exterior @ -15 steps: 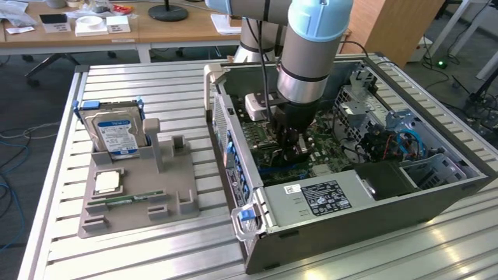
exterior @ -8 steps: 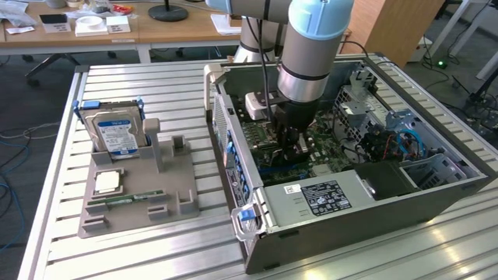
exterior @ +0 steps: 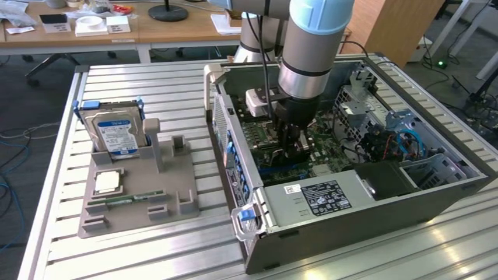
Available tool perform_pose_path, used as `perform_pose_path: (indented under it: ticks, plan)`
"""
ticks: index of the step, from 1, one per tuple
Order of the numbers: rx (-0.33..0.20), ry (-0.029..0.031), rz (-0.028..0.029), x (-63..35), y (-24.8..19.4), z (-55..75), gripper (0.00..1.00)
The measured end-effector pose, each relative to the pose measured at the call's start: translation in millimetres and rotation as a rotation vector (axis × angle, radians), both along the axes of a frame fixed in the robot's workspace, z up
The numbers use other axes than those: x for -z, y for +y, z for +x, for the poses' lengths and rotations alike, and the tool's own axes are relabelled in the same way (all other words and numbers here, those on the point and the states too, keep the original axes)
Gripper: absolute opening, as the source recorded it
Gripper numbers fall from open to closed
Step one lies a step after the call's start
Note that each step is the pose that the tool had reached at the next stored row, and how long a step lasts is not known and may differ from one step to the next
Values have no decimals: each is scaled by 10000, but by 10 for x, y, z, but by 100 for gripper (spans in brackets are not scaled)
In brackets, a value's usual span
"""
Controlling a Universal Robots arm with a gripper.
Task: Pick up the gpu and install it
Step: 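Insert the gpu into the slot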
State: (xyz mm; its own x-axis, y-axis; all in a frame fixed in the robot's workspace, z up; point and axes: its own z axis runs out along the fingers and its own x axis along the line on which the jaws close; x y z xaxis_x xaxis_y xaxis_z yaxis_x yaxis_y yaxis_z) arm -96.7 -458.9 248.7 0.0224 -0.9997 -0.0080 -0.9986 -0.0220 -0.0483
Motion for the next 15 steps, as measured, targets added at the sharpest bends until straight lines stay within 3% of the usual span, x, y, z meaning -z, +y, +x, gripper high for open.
perform_pose_path:
  ticks: [11,15]
  plan:
    - [0,0,1,0,0,0,33]
    - [0,0,0,0,0,0,26]
